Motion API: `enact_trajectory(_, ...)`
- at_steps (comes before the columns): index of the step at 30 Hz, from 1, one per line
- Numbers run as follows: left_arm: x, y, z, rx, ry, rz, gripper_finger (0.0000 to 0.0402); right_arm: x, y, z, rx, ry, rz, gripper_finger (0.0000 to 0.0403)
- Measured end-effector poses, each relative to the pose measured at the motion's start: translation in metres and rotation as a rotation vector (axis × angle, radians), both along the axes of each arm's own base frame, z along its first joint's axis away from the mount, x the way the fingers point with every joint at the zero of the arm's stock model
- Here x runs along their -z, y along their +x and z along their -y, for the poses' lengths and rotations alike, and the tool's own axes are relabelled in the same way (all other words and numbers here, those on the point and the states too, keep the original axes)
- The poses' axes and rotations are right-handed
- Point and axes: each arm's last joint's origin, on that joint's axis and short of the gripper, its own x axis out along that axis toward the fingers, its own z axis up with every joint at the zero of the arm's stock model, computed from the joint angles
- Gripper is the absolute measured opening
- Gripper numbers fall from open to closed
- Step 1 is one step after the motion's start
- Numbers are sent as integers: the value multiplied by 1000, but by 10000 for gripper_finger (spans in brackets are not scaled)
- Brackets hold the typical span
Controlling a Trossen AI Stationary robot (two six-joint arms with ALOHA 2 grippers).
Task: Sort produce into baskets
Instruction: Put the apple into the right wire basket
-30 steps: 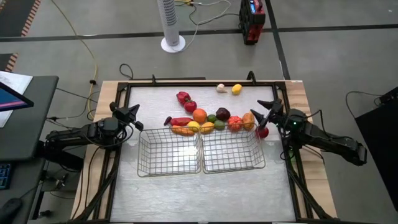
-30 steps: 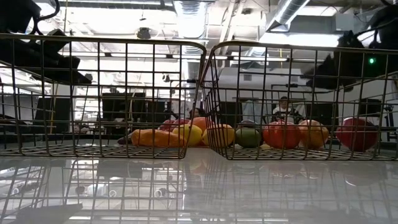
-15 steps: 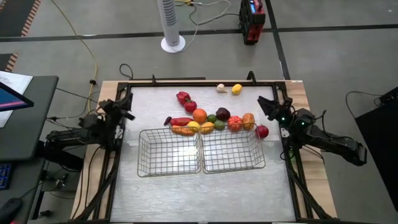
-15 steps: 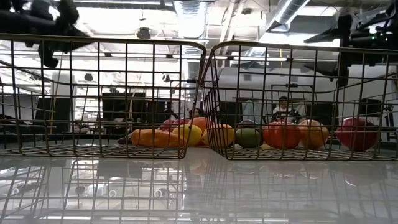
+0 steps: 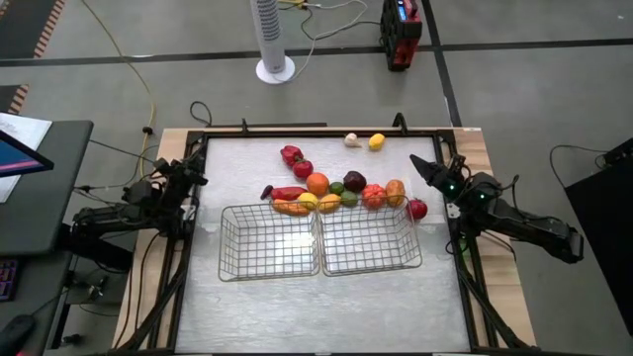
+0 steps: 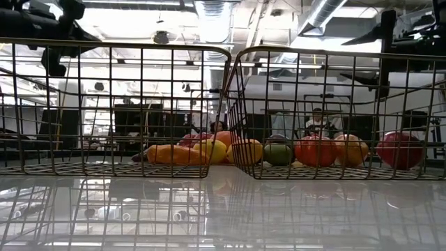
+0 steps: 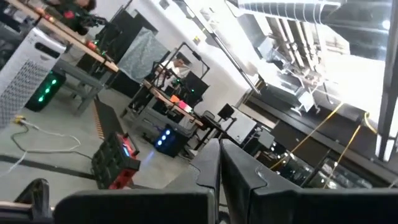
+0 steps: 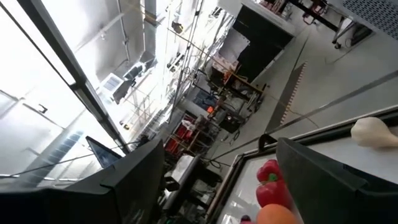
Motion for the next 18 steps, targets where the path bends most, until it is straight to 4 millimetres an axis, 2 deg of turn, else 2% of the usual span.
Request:
enact_trajectory(14,-1,-1,0,31,-91,164,0,2,1,-1,-71,88,35,337)
enact_trajectory(18,-1,-2,-1,29,-137,236,0,-5,2,-1,-69,77,13,327)
